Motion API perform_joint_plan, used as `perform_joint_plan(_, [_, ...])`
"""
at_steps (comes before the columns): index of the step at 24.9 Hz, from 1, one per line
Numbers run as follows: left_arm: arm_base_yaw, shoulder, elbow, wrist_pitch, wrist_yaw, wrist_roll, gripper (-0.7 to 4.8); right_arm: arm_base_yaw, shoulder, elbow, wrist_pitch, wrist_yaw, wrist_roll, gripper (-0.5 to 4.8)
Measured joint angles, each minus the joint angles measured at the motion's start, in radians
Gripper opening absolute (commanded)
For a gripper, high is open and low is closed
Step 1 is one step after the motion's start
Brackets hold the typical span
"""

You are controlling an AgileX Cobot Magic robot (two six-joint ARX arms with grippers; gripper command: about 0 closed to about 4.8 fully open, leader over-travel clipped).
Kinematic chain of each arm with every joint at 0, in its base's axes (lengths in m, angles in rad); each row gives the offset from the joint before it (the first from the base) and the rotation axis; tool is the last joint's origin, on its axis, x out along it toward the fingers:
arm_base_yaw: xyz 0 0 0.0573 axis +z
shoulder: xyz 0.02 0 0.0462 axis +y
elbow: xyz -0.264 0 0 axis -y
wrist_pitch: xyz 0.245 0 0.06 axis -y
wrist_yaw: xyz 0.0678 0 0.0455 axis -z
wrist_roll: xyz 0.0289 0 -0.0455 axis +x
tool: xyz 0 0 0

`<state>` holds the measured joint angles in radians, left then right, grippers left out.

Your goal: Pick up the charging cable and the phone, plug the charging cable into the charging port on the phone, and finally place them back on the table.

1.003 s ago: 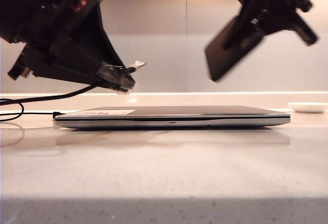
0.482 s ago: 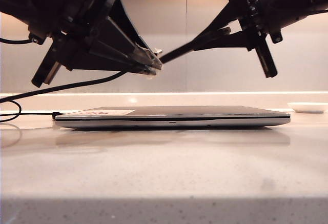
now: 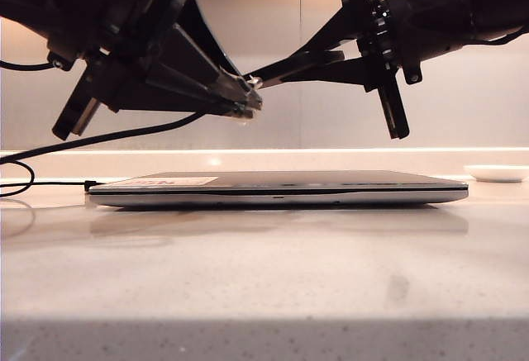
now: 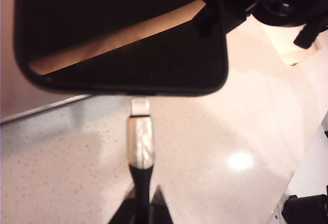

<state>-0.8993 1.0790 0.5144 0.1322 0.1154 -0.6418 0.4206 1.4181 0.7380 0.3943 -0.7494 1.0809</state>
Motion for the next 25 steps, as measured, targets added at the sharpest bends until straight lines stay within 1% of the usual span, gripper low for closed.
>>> perform_joint_plan(12, [0.0,0.0,0.0,0.0,0.0,0.0,-0.07,-0.001,0.0,0.0,0.004,-0.003,-0.051,-0.06])
perform_joint_plan(22, [0.0,0.0,0.0,-0.001,0.001,0.0,-0.07,-0.003,0.0,0.0,-0.026,-0.017,-0.061,-0.06])
perform_joint_plan(25, [0.0,0.0,0.0,-0.002,0.001,0.0,-0.07,-0.003,0.0,0.0,-0.026,-0.018,-0.083,-0.06])
